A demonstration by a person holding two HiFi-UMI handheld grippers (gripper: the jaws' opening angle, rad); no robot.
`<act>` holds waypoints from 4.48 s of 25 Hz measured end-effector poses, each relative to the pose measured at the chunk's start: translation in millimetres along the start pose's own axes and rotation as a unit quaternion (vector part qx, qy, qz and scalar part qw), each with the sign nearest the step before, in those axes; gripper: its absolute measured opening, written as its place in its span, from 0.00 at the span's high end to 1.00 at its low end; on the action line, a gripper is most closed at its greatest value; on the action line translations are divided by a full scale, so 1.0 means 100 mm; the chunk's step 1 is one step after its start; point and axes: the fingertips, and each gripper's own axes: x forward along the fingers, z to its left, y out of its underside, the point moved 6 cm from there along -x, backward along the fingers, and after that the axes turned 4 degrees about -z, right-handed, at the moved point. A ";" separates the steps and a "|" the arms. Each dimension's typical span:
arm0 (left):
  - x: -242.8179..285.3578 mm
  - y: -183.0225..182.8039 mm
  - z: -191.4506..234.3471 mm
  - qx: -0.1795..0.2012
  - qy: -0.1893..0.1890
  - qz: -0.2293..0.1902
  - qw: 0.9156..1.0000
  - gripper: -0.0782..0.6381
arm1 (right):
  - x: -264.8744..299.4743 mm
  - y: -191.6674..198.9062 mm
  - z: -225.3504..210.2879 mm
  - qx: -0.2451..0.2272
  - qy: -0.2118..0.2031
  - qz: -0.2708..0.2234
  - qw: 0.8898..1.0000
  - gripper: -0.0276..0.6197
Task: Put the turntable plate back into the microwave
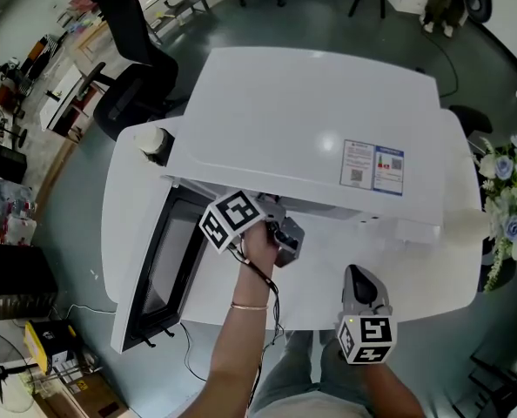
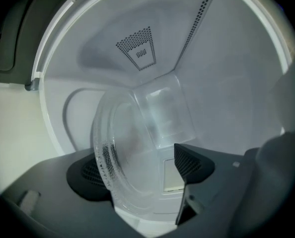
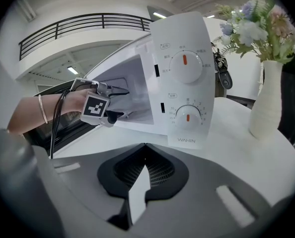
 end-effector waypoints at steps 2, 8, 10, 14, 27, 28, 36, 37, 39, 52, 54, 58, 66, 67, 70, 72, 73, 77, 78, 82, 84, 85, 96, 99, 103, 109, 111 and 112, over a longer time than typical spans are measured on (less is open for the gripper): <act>0.00 0.01 -0.02 0.010 -0.003 0.011 1.000 0.35 | -0.01 0.00 0.01 0.000 -0.001 0.001 1.000 0.94; -0.02 0.05 -0.08 0.043 -0.006 0.034 0.998 0.33 | -0.03 -0.01 0.01 -0.003 -0.002 0.004 1.000 0.94; -0.04 0.06 -0.09 0.050 -0.007 0.042 0.998 0.33 | -0.03 -0.02 0.01 -0.003 -0.002 0.005 1.000 0.94; -0.07 0.09 -0.08 0.078 -0.027 0.065 0.994 0.31 | -0.02 -0.04 0.01 -0.001 -0.004 0.007 1.000 0.94; -0.16 0.12 -0.02 0.097 -0.055 0.093 0.989 0.31 | -0.02 -0.03 0.02 -0.006 -0.013 0.014 1.000 0.94; -0.16 0.12 -0.02 0.096 -0.055 0.093 0.990 0.31 | -0.02 -0.03 0.02 -0.007 -0.013 0.014 1.000 0.94; -0.21 0.11 0.00 0.091 -0.056 0.086 0.990 0.33 | -0.04 -0.05 0.04 -0.008 -0.017 0.013 1.000 0.94; -0.22 0.11 0.00 0.092 -0.058 0.086 0.990 0.33 | -0.05 -0.05 0.05 -0.008 -0.017 0.013 1.000 0.94; -0.25 0.11 0.01 0.095 -0.064 0.083 0.990 0.33 | -0.07 -0.05 0.05 -0.009 -0.018 0.012 1.000 0.94; -0.57 0.10 -0.02 0.123 -0.066 0.058 0.989 0.39 | -0.15 -0.10 0.13 -0.016 -0.027 0.007 0.999 0.94; -0.65 0.12 -0.05 0.142 -0.069 0.055 0.986 0.39 | -0.16 -0.12 0.14 -0.018 -0.029 0.006 0.999 0.94; -0.83 0.16 -0.17 0.196 -0.078 0.045 0.976 0.39 | -0.17 -0.19 0.13 -0.023 -0.036 0.000 0.999 0.94; -1.39 0.16 -0.51 0.330 -0.098 -0.005 0.939 0.51 | -0.17 -0.56 0.31 -0.037 -0.066 -0.025 0.997 0.94; -1.47 0.17 -0.54 0.347 -0.103 -0.015 0.932 0.53 | -0.16 -0.62 0.34 -0.040 -0.072 -0.030 0.996 0.94; -1.66 0.23 -0.60 0.376 -0.115 -0.041 0.918 0.60 | -0.17 -0.79 0.43 -0.050 -0.093 -0.043 0.993 0.94; -1.79 0.28 -0.62 0.379 -0.120 -0.055 0.916 0.67 | -0.20 -0.89 0.50 -0.058 -0.107 -0.051 0.991 0.94; -1.86 0.29 -0.63 0.379 -0.124 -0.062 0.915 0.70 | -0.21 -0.94 0.54 -0.063 -0.115 -0.056 0.990 0.94; -2.11 0.28 -0.67 0.389 -0.151 -0.104 0.903 0.87 | -0.25 -1.10 0.69 -0.080 -0.147 -0.071 0.983 0.94; -2.17 0.28 -0.68 0.393 -0.157 -0.113 0.899 0.89 | -0.26 -1.13 0.72 -0.084 -0.154 -0.074 0.982 0.94; -2.37 0.30 -0.71 0.397 -0.164 -0.142 0.892 0.89 | -0.31 -1.22 0.79 -0.098 -0.174 -0.086 0.976 0.94; -2.48 0.33 -0.71 0.402 -0.161 -0.158 0.888 0.89 | -0.35 -1.26 0.82 -0.101 -0.181 -0.092 0.974 0.94; -2.53 0.34 -0.70 0.403 -0.159 -0.165 0.886 0.89 | -0.36 -1.27 0.83 -0.104 -0.183 -0.095 0.973 0.94; -2.71 0.37 -0.57 0.387 -0.171 -0.175 0.889 0.89 | -0.46 -1.34 0.80 -0.102 -0.174 -0.113 0.973 0.94; -2.68 0.35 -0.60 0.390 -0.168 -0.172 0.889 0.89 | -0.47 -1.34 0.78 -0.094 -0.170 -0.114 0.974 0.94; -2.65 0.34 -0.64 0.389 -0.160 -0.171 0.891 0.89 | -0.49 -1.36 0.76 -0.085 -0.165 -0.112 0.976 0.94; -2.59 0.34 -0.66 0.387 -0.156 -0.167 0.893 0.89 | -0.48 -1.36 0.70 -0.080 -0.157 -0.115 0.978 0.94; -2.58 0.34 -0.65 0.385 -0.157 -0.167 0.894 0.89 | -0.48 -1.37 0.70 -0.079 -0.155 -0.115 0.978 0.94; -2.58 0.33 -0.65 0.384 -0.158 -0.167 0.894 0.89 | -0.48 -1.38 0.69 -0.077 -0.154 -0.115 0.978 0.94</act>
